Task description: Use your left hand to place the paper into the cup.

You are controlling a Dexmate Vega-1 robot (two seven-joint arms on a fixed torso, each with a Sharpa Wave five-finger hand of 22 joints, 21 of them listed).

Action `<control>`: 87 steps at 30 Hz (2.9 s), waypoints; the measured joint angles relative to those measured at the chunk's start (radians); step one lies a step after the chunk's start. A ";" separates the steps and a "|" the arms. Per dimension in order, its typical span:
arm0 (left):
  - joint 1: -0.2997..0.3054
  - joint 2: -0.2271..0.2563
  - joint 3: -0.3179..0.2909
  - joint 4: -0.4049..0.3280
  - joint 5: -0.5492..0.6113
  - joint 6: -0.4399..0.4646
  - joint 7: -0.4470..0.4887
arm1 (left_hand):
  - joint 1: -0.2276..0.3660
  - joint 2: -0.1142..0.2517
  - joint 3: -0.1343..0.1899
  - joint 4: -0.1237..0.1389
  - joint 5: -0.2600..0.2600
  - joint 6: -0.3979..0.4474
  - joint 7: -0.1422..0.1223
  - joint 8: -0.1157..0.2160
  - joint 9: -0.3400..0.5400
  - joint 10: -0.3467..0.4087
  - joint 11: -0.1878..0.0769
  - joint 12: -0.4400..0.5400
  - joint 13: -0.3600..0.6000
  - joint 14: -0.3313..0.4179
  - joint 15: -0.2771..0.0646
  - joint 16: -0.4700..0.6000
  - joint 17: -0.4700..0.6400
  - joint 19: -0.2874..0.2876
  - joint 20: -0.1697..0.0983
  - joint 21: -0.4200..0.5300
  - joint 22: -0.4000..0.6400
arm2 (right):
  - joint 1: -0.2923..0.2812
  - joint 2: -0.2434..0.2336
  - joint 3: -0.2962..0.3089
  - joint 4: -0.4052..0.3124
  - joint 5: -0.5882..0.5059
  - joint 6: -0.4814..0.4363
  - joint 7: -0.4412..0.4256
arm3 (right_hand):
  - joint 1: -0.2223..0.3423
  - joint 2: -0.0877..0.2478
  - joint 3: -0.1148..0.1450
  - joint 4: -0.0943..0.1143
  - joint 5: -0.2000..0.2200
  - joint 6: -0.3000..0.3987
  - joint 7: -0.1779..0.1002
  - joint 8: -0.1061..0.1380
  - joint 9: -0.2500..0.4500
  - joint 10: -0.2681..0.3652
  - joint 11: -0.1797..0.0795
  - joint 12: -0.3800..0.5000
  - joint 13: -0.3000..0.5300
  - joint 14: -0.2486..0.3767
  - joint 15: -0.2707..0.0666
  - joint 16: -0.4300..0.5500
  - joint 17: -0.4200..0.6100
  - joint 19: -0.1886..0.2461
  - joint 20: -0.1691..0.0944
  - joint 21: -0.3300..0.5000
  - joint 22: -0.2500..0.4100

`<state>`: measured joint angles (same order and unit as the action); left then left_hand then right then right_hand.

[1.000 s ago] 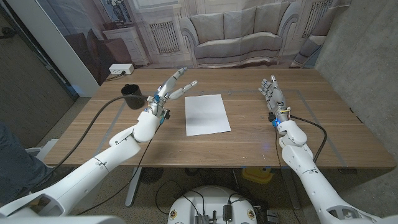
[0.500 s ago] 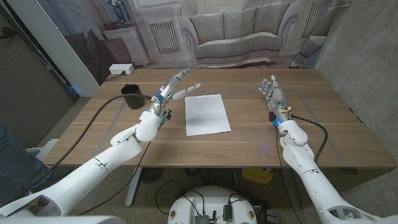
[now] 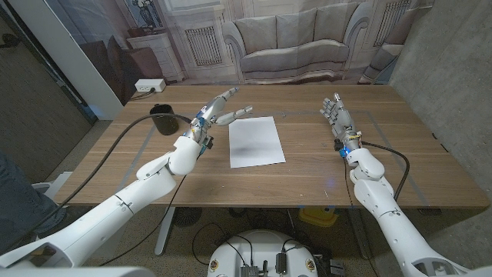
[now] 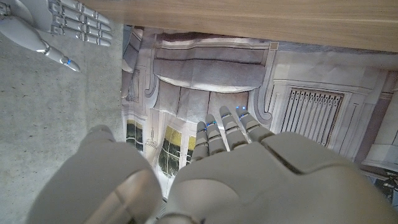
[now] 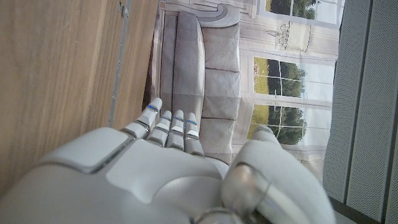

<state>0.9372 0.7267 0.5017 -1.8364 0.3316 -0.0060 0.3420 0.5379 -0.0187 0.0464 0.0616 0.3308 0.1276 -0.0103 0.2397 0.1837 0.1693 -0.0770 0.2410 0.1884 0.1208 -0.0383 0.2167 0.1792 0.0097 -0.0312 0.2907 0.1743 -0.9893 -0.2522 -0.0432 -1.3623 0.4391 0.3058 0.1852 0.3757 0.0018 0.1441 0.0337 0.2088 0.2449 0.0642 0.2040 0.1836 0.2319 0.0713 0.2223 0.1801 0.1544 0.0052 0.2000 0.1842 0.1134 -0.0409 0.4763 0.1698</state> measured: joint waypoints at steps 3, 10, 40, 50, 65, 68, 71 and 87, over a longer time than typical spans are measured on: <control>0.001 0.003 -0.001 -0.020 0.004 0.028 -0.020 | 0.005 -0.005 -0.005 -0.005 0.006 0.024 -0.003 0.000 0.000 0.019 -0.010 0.000 0.000 0.017 0.002 0.000 0.000 0.010 0.000 0.000 0.000 | -0.001 -0.004 -0.003 -0.005 -0.001 -0.006 0.000 | 0.000 0.000 0.000 0.000 0.000 0.000 0.000 0.000 0.000 0.000 0.000 0.000 0.000 0.000 0.000 0.000 0.000 0.000 0.000 -0.008 0.000; 0.002 0.010 -0.003 -0.071 0.023 0.106 -0.067 | 0.019 -0.019 -0.011 -0.011 0.006 0.055 -0.008 0.008 0.000 0.034 -0.012 0.000 0.000 0.031 -0.001 0.000 0.000 0.020 -0.003 -0.007 0.000 | -0.001 -0.010 -0.007 -0.011 -0.004 -0.017 0.001 | -0.004 0.004 0.000 0.000 0.000 0.000 0.000 0.000 0.000 0.000 0.000 0.000 0.000 0.000 0.000 0.000 0.000 0.000 0.000 -0.008 0.000; -0.019 -0.001 0.028 -0.145 0.207 0.287 -0.168 | 0.162 -0.101 -0.049 -0.096 0.026 0.017 -0.049 -0.033 0.005 0.029 -0.041 -0.030 0.005 0.032 -0.003 -0.023 0.000 0.119 0.114 -0.028 0.000 | 0.004 -0.009 -0.009 0.002 -0.006 -0.018 -0.004 | -0.008 0.008 0.000 0.001 -0.008 0.000 0.000 -0.004 0.000 0.000 0.000 -0.004 0.004 0.000 0.000 -0.005 0.000 0.000 0.000 -0.023 0.005; -0.025 -0.010 0.043 -0.163 0.269 0.323 -0.192 | 0.189 -0.110 -0.063 -0.111 0.026 0.081 -0.075 -0.015 0.005 0.051 -0.063 -0.029 0.005 0.044 0.000 -0.023 0.005 0.141 0.148 -0.032 0.000 | 0.007 -0.006 -0.009 0.010 -0.005 -0.016 -0.003 | -0.008 0.008 0.000 0.001 -0.008 0.000 0.000 -0.004 0.000 0.000 0.000 -0.004 0.004 0.000 0.000 -0.005 0.000 0.000 0.000 -0.029 0.005; -0.025 -0.022 0.054 -0.169 0.358 0.342 -0.204 | 0.174 -0.109 -0.135 -0.099 0.038 0.531 -0.188 0.090 0.005 0.184 -0.091 0.000 0.010 0.117 -0.002 -0.008 0.010 0.211 0.185 -0.055 0.005 | 0.002 -0.007 -0.007 0.004 -0.003 -0.017 -0.001 | -0.008 0.008 -0.005 -0.004 -0.008 0.000 0.000 -0.004 0.000 0.000 0.000 -0.004 0.004 0.000 0.000 -0.005 0.000 0.005 0.006 -0.034 0.005; -0.025 -0.023 0.055 -0.169 0.368 0.342 -0.209 | 0.184 -0.100 -0.139 -0.103 0.041 0.574 -0.186 0.093 0.002 0.210 -0.094 0.003 0.010 0.135 -0.002 -0.008 0.010 0.212 0.185 -0.055 0.005 | 0.000 -0.008 -0.006 0.002 -0.003 -0.018 -0.001 | -0.008 0.008 -0.005 -0.004 -0.008 0.000 0.000 -0.004 0.000 0.000 0.000 -0.004 0.004 0.000 0.000 -0.005 0.000 0.005 0.006 -0.034 0.005; -0.025 -0.026 0.059 -0.171 0.381 0.345 -0.217 | 0.201 -0.098 -0.143 -0.107 0.041 0.590 -0.188 0.093 0.002 0.230 -0.102 0.011 0.010 0.151 -0.002 -0.001 0.010 0.224 0.183 -0.055 0.005 | -0.002 -0.009 -0.006 -0.001 -0.002 -0.020 -0.001 | -0.008 0.008 -0.005 -0.004 -0.008 0.000 0.000 -0.004 0.000 0.000 0.000 -0.004 0.004 0.000 0.000 -0.005 -0.001 0.005 0.006 -0.034 0.005; -0.036 -0.035 0.074 -0.179 0.430 0.363 -0.270 | 0.261 -0.086 -0.169 -0.125 0.047 0.444 -0.208 -0.010 0.002 0.260 -0.104 -0.005 0.009 0.192 -0.003 0.000 0.009 0.311 0.192 -0.055 0.005 | -0.004 -0.012 -0.005 -0.006 0.000 -0.029 -0.002 | -0.008 0.008 -0.005 -0.004 -0.008 0.000 0.000 -0.004 0.000 -0.004 0.004 -0.008 0.004 0.000 0.000 -0.005 -0.001 0.005 0.006 -0.044 0.005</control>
<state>0.9012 0.6919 0.5758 -2.0154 0.7621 0.3573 0.0724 0.7988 -0.1051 -0.1230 -0.0633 0.3773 0.5713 -0.2181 0.2294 0.1860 0.4291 -0.1810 0.2357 0.1978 0.3132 -0.0417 0.2168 0.1887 0.3210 0.1608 0.2357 0.1793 -0.9937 -0.2645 -0.0477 -1.3682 0.4387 0.2768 0.1833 0.3676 0.0098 0.1395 0.0301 0.2010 0.2448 0.0642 0.2001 0.1836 0.2282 0.0750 0.2142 0.1839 0.1543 0.0052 0.1953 0.1836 0.1187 -0.0353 0.4326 0.1746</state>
